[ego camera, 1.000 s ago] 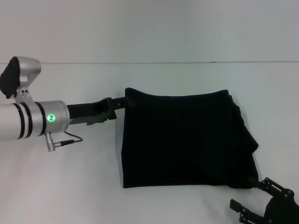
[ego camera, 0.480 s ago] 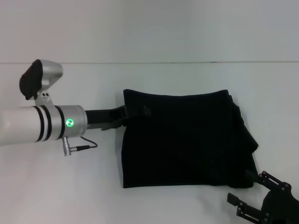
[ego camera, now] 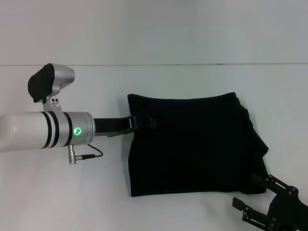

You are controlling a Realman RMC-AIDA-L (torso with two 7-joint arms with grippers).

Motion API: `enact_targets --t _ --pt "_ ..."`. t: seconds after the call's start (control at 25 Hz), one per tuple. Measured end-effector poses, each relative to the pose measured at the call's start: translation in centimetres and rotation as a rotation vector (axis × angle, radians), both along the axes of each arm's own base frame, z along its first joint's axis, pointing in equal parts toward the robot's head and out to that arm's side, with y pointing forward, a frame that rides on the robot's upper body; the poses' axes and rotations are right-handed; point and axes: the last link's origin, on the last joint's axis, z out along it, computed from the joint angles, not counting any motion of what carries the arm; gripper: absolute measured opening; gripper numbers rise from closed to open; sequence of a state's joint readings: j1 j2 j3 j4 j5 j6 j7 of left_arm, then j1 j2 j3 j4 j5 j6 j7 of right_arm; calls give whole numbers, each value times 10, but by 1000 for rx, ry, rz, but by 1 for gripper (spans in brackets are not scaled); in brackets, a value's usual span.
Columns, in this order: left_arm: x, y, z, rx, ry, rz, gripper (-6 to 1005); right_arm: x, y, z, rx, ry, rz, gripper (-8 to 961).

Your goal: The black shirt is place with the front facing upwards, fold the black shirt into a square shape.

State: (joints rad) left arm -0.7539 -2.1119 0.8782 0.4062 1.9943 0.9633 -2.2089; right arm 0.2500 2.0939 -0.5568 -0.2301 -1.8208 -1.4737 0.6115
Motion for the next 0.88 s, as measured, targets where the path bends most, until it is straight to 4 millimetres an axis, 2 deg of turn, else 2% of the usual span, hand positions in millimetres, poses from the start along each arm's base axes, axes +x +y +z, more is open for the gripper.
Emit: enact_targets --t 0.16,0.28,0.48,0.72,0.88 --pt "-1 0 1 6 6 -4 689 0 1 0 -3 6 -4 823" --pt "-1 0 1 8 10 -6 485 0 1 1 0 8 -7 822" --pt "-2 0 1 10 12 -9 251 0 2 1 6 9 -8 822" --pt "-5 3 2 31 30 -7 48 -2 5 2 8 9 -1 824" --pt "-5 5 4 48 39 -10 40 -4 10 3 15 11 5 824"
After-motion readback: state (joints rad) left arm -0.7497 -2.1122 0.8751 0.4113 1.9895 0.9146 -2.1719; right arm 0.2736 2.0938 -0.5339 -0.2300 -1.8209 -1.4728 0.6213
